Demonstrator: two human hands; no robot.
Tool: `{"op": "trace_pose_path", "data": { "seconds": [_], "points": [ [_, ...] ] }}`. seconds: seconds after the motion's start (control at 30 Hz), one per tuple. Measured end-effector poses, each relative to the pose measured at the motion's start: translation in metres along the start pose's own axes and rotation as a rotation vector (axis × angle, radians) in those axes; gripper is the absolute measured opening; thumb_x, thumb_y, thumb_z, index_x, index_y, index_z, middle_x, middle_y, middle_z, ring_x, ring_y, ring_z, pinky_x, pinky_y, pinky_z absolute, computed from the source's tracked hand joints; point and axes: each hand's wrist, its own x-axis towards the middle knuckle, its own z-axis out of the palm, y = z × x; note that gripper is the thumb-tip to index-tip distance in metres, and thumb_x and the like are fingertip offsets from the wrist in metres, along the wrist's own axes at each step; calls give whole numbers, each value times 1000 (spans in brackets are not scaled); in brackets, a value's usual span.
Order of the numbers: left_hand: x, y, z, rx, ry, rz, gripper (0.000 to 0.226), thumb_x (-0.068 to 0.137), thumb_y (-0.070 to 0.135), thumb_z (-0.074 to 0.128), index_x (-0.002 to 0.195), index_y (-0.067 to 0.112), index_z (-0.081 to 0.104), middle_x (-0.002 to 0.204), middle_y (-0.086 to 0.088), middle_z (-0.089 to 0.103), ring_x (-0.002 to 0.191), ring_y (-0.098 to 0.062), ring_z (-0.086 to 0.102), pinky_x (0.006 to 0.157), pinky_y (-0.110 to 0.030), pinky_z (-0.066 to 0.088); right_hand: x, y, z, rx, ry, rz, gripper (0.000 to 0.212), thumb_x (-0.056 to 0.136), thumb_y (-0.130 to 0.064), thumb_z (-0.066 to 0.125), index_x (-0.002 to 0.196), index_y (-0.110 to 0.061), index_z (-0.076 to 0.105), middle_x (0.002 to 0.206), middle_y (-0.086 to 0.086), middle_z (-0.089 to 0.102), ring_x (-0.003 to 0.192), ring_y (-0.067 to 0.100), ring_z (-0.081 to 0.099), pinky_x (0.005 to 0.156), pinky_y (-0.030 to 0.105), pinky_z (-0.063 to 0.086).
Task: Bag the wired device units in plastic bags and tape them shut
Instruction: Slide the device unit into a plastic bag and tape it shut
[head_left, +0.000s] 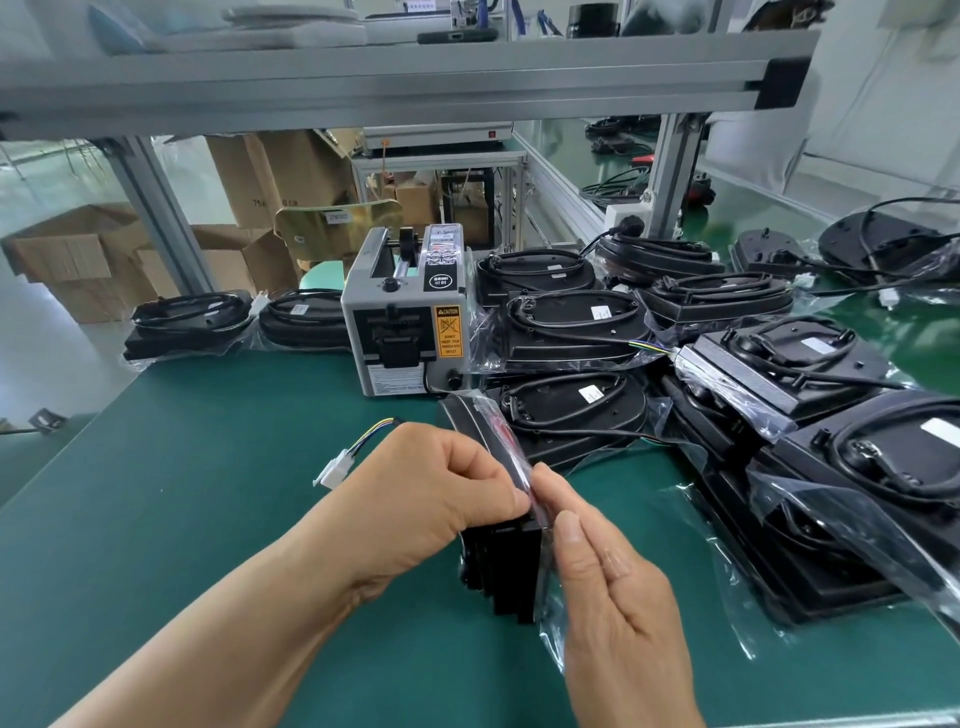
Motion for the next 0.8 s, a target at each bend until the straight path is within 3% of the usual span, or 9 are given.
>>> {"op": "trace_pose_path", "data": {
  "seconds": [0.23,0.4,0.57,0.63,0.73,0.8],
  "points": [
    [-6,-7,4,16,46,24,18,67,30,79,72,18,66,50,12,46,47,-7,36,45,-15,32,-1,-1,2,7,-1,-6,36,89,-30,51,118,-28,71,123,-19,69,118,-2,61,96,9,45],
    [-6,-18,12,-37,204,36,17,81,17,74,91,19,60,51,10,44,47,-5,38,46,-12,35,-2,-1,2,-30,-13,-6,33,88,-33,51,113,-35,72,124,-21,68,121,-4,59,99,11,43],
    [-9,-24,17,-44,222,102,28,78,34,80,91,24,59,51,13,42,47,-5,37,46,-14,34,-3,-1,2,-13,-12,0,27,92,-32,56,109,-37,75,121,-19,70,115,-3,63,90,6,46],
    [-11,-25,14,-53,188,107,32,76,34,82,94,24,57,53,13,41,47,-4,36,46,-13,33,0,-6,-4,-2,-77,60,21,91,-46,66,109,-44,75,118,-19,71,113,-2,65,92,14,49],
    [-12,-25,8,-77,119,90,36,72,35,83,95,26,57,58,13,42,50,-4,37,48,-12,34,20,-20,-22,202,-158,261,51,58,-54,81,107,-40,76,120,-7,72,114,8,67,95,37,53],
    [-12,-24,7,-64,94,82,38,64,43,80,92,32,56,61,13,43,52,-5,37,50,-13,34,42,-35,-32,45,-180,217,49,61,-53,82,108,-41,75,121,-13,71,112,0,66,92,35,53]
  ]
}}
